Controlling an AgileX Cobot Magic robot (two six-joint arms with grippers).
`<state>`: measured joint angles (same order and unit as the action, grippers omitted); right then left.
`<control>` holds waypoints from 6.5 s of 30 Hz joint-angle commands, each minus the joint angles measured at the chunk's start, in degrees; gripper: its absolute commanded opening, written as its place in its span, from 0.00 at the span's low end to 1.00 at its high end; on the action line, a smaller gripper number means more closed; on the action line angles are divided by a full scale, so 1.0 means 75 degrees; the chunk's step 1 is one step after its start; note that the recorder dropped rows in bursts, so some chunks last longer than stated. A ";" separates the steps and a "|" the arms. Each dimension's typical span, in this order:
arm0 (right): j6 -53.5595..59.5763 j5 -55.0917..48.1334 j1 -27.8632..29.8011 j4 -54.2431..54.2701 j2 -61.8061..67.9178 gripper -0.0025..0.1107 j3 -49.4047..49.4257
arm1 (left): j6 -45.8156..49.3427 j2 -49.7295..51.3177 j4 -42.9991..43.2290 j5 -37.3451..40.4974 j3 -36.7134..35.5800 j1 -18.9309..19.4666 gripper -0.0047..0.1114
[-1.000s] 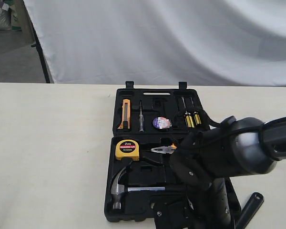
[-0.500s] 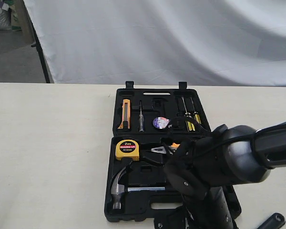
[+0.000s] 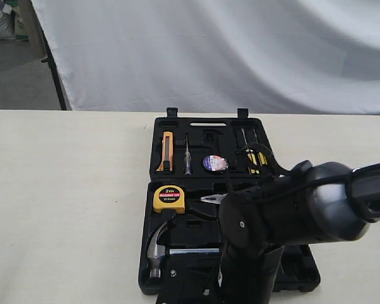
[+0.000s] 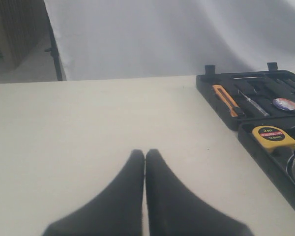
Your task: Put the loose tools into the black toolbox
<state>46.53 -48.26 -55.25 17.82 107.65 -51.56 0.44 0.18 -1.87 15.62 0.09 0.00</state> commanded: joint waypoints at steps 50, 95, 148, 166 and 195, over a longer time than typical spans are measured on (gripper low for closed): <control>-0.0917 0.1083 -0.0040 0.0353 -0.0672 0.02 -0.0815 | -0.0059 -0.0024 0.0019 -0.0019 -0.0012 -0.0006 0.05; -0.2851 0.5227 0.1135 -0.0303 0.0518 0.32 -0.1161 | -0.0059 -0.0024 0.0019 -0.0019 -0.0012 -0.0006 0.05; -0.1599 0.0956 0.1096 -0.1364 0.0189 0.02 -0.2183 | -0.0059 -0.0024 0.0019 -0.0019 -0.0012 -0.0006 0.05; -0.2531 0.1805 0.1085 -0.1583 -0.0107 0.02 -0.2183 | -0.0059 -0.0024 0.0019 -0.0019 -0.0012 -0.0006 0.05; -0.3527 0.2515 0.1139 -0.1539 0.0593 0.03 -0.2364 | -0.0059 -0.0024 0.0019 -0.0019 -0.0012 -0.0006 0.05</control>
<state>20.45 -28.34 -47.12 6.63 112.67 -69.32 0.44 0.18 -1.87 15.62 0.09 0.00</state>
